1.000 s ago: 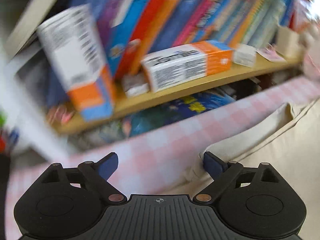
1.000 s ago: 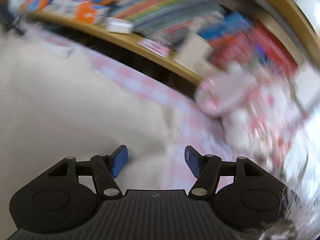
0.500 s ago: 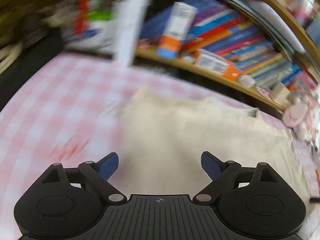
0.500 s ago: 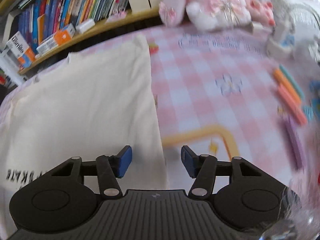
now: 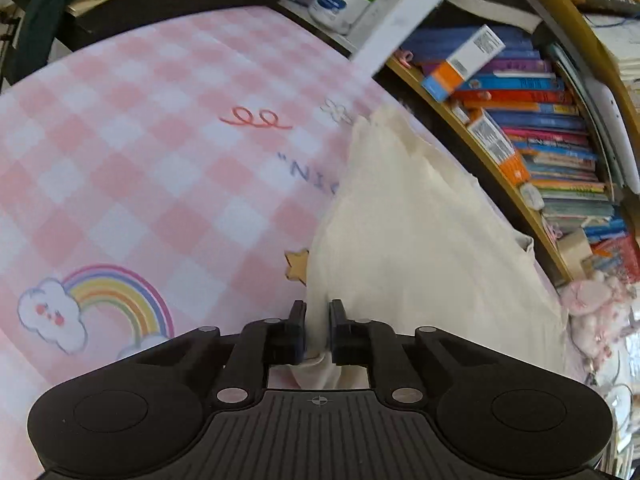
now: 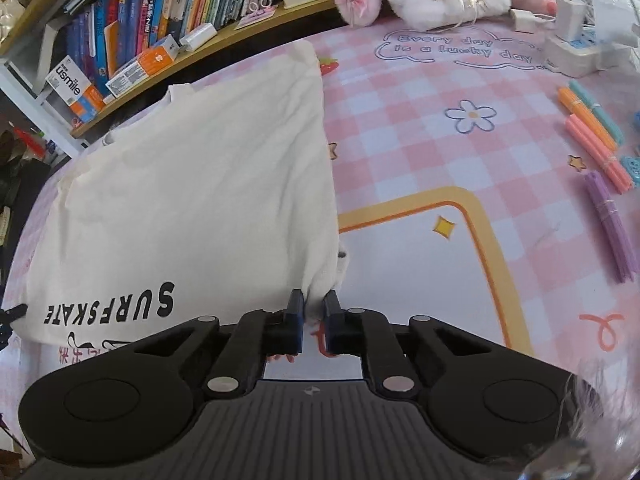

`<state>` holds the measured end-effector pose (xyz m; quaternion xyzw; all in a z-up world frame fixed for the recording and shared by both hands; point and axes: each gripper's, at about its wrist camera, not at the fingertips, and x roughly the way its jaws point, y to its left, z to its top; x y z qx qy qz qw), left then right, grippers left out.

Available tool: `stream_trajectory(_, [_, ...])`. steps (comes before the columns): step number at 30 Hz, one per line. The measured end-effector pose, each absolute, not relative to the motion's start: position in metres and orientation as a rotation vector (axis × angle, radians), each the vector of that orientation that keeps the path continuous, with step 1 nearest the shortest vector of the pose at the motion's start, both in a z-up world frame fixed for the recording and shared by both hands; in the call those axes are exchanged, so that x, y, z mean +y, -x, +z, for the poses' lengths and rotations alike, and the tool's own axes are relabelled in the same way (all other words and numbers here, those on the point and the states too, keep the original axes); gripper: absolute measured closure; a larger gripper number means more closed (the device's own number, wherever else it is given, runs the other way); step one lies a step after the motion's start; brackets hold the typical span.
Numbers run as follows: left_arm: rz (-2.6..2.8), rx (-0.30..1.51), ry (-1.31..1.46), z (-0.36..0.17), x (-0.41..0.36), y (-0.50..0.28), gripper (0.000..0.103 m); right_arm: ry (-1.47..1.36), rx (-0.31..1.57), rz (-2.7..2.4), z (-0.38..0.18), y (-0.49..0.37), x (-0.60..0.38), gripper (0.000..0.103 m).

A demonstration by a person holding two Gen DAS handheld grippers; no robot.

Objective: Fold clothes

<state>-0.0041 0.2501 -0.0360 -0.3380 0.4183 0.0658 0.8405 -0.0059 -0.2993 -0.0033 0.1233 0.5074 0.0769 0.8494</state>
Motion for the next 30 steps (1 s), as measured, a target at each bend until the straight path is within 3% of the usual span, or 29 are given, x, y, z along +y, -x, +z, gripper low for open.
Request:
stream_trajectory(11, [0.073,0.929,0.672,-0.034,0.239,0.067,0.095,-0.15,1.117,0.184,0.001,0.056,-0.312,0.093])
stream_trajectory(15, [0.065,0.932,0.595,-0.029,0.233,0.068,0.09,-0.074,1.097,0.201,0.002,0.057,-0.306,0.089])
stream_trajectory(16, [0.073,0.935,0.562,-0.027,0.231,0.067,0.089,-0.058,1.082,0.198,0.005,0.058,-0.306,0.083])
stream_trajectory(17, [0.082,0.933,0.532,-0.024,0.228,0.068,0.088,-0.042,1.057,0.185,0.009,0.059,-0.306,0.068])
stream_trajectory(19, [0.116,0.912,0.475,-0.016,0.222,0.074,0.079,-0.017,0.988,0.163,0.017,0.061,-0.306,0.056])
stream_trajectory(30, [0.125,0.801,0.26,0.02,0.168,0.074,0.076,0.084,0.801,0.287,0.013,0.055,-0.251,0.031])
